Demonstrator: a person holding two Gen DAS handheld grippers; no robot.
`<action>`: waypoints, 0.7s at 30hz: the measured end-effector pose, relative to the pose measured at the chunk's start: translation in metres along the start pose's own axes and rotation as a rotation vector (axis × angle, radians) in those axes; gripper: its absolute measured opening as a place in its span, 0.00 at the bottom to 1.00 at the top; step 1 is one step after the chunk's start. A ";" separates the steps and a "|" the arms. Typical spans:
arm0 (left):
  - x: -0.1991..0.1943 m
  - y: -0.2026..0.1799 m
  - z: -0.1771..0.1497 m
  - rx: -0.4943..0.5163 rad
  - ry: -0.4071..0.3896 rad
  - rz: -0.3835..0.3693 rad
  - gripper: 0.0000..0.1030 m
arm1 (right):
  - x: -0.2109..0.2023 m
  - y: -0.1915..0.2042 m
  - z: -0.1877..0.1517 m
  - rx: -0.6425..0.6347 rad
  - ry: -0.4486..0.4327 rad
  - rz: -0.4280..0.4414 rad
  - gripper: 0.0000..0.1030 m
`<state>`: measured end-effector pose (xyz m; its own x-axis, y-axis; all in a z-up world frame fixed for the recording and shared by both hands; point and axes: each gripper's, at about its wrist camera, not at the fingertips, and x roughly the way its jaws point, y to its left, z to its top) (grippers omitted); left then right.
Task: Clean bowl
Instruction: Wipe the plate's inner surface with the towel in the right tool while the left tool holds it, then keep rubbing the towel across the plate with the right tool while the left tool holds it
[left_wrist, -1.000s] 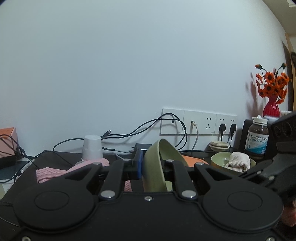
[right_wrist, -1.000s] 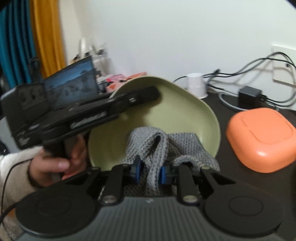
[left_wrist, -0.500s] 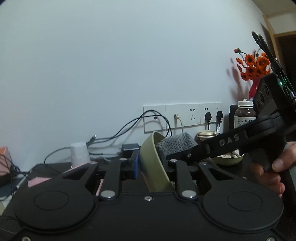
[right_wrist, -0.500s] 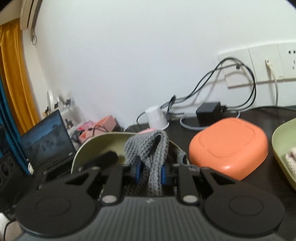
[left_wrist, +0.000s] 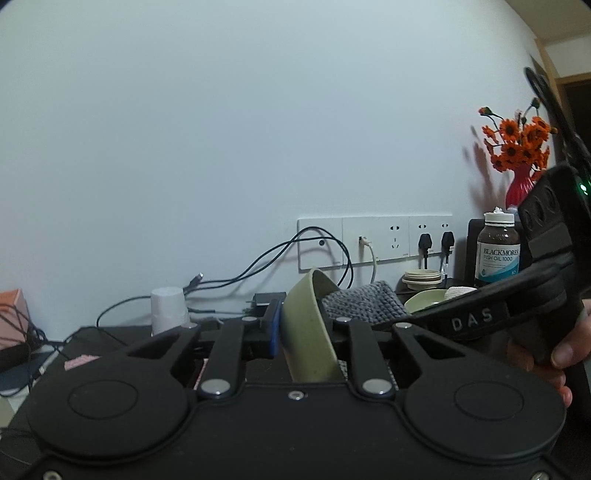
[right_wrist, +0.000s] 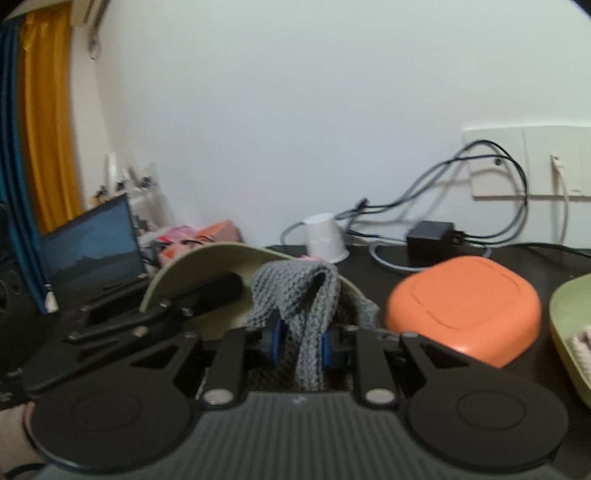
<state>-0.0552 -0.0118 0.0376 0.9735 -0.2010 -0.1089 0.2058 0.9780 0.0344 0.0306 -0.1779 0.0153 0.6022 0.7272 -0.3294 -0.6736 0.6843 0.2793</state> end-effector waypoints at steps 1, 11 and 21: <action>0.001 0.001 0.000 -0.004 0.001 0.006 0.14 | 0.001 0.000 -0.001 -0.005 0.006 -0.009 0.19; -0.001 0.010 0.002 -0.025 -0.007 0.054 0.11 | 0.003 0.035 -0.013 -0.167 0.102 0.232 0.19; 0.000 0.005 0.000 -0.008 -0.002 0.039 0.10 | 0.002 0.010 -0.008 -0.053 0.055 0.028 0.19</action>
<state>-0.0540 -0.0073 0.0380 0.9811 -0.1624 -0.1054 0.1664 0.9856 0.0303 0.0217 -0.1702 0.0104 0.5594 0.7411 -0.3713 -0.7124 0.6589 0.2418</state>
